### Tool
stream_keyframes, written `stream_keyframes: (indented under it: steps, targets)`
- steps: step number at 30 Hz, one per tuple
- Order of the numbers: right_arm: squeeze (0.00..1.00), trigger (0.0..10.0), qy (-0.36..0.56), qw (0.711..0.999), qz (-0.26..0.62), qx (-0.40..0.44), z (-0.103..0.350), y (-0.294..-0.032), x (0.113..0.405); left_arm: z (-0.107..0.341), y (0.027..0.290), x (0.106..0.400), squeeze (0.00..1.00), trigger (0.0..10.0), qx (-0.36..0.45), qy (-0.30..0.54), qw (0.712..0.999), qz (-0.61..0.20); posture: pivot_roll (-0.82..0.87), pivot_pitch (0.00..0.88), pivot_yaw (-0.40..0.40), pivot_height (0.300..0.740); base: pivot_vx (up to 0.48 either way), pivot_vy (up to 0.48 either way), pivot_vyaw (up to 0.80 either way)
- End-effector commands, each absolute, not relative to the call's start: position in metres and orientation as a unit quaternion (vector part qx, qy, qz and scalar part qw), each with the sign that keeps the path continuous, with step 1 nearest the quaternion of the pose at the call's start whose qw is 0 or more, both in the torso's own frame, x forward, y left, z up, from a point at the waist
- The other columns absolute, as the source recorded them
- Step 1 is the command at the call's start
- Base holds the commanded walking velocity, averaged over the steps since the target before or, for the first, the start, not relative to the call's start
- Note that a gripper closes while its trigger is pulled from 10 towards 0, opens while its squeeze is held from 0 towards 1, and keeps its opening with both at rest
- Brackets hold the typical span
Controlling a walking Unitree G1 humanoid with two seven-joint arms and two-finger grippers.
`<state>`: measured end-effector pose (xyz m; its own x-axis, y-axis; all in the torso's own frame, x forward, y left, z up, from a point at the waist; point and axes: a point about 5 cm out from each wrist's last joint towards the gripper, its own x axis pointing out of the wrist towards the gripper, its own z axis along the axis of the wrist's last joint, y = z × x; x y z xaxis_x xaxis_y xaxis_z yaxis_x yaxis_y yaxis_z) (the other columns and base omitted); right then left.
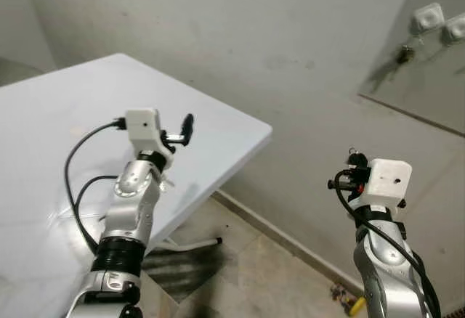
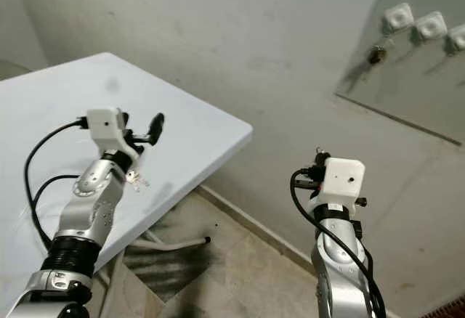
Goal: Hang keys on a hook
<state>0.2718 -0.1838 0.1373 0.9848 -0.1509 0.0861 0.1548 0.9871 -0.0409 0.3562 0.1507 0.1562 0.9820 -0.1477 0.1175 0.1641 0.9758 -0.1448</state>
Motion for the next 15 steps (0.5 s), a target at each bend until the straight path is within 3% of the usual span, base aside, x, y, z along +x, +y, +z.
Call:
stream_keyframes:
  steps: [1,15]
  targets:
    - [0.00,10.0,-0.046,0.995,-0.086,-0.029,0.140,-0.190,0.270,0.154,0.136,0.354,0.00,10.0,-0.072,-0.048,0.991,-0.104,-0.03,0.000,-0.021,0.740,0.000,0.000,-0.76]
    - [0.00,10.0,-0.035,0.996,-0.048,-0.066,0.136,-0.197,0.267,0.143,0.105,0.333,0.00,10.0,-0.039,-0.037,0.976,-0.210,-0.04,0.000,-0.010,0.740,0.000,0.000,-0.75]
